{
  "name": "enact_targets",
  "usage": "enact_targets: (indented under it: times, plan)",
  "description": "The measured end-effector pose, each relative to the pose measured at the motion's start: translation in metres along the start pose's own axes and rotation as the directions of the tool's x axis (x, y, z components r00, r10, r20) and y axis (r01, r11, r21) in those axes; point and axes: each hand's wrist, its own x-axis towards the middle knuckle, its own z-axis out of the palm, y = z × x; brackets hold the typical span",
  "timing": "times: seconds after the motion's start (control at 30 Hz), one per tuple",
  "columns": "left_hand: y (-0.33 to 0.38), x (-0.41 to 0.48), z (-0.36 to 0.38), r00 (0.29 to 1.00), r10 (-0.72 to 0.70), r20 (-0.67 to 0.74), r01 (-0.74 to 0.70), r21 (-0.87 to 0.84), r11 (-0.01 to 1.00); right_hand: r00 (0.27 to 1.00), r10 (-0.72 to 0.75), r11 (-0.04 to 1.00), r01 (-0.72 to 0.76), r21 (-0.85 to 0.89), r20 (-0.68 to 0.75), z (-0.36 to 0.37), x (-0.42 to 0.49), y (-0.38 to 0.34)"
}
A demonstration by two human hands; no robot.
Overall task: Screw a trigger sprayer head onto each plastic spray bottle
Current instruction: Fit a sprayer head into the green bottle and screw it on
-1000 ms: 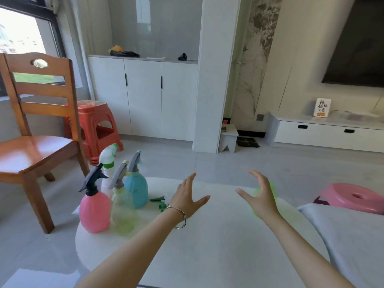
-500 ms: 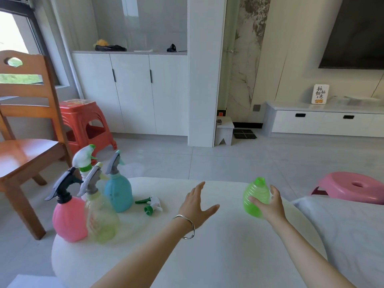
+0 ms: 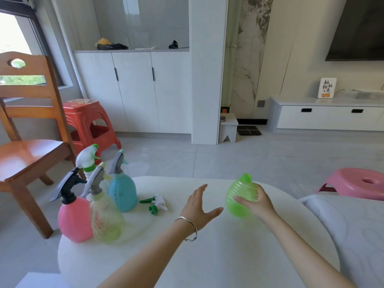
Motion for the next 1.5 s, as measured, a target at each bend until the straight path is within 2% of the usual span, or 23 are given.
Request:
enact_targets:
  times: [0.13,0.23,0.4,0.47,0.53,0.63,0.73,1.0,1.1,1.3,1.4,1.5]
  plan:
    - [-0.005,-0.007,-0.009,1.000,-0.020,0.011,0.022,-0.117,0.993,0.949,-0.036,0.995,0.006,0.096,0.314,0.028,-0.030,-0.041]
    - [-0.010,-0.016,-0.026,0.998,-0.025,-0.059,0.009,-0.259,0.966,0.908,-0.055,0.989,-0.008,0.148,0.415,0.053,-0.048,-0.063]
    - [-0.043,-0.048,-0.072,0.979,-0.051,-0.197,0.001,-0.244,0.970,0.809,-0.009,0.994,-0.057,0.094,0.588,0.092,-0.063,-0.079]
    - [-0.058,-0.063,-0.093,0.972,-0.068,-0.226,0.018,-0.214,0.977,0.800,0.016,0.991,-0.094,0.099,0.599,0.106,-0.060,-0.079]
    - [-0.071,-0.079,-0.110,0.963,-0.082,-0.256,0.031,-0.197,0.980,0.827,0.044,0.993,-0.099,0.068,0.561,0.119,-0.055,-0.074]
    - [-0.083,-0.097,-0.127,0.952,-0.102,-0.289,0.042,-0.208,0.977,0.851,0.018,0.996,0.033,-0.088,0.524,0.142,-0.046,-0.057]
    - [-0.089,-0.109,-0.136,0.941,-0.116,-0.319,0.047,-0.219,0.975,0.818,-0.023,0.960,0.179,-0.217,0.575,0.172,-0.040,-0.045]
    - [-0.092,-0.111,-0.141,0.942,-0.114,-0.316,0.040,-0.232,0.972,0.752,-0.018,0.758,0.440,-0.481,0.659,0.228,-0.026,-0.032]
    - [-0.089,-0.109,-0.139,0.937,-0.129,-0.324,0.050,-0.239,0.970,0.748,-0.044,0.739,0.470,-0.482,0.663,0.224,-0.027,-0.023]
    - [-0.080,-0.105,-0.126,0.931,-0.149,-0.335,0.053,-0.278,0.959,0.818,-0.094,0.808,0.396,-0.437,0.567,0.186,-0.034,-0.010]
    - [-0.076,-0.105,-0.123,0.934,-0.142,-0.328,0.047,-0.281,0.958,0.792,-0.114,0.816,0.419,-0.399,0.599,0.190,-0.038,-0.023]
    - [-0.077,-0.111,-0.124,0.931,-0.130,-0.342,0.027,-0.291,0.956,0.751,-0.104,0.760,0.483,-0.436,0.652,0.207,-0.041,-0.034]
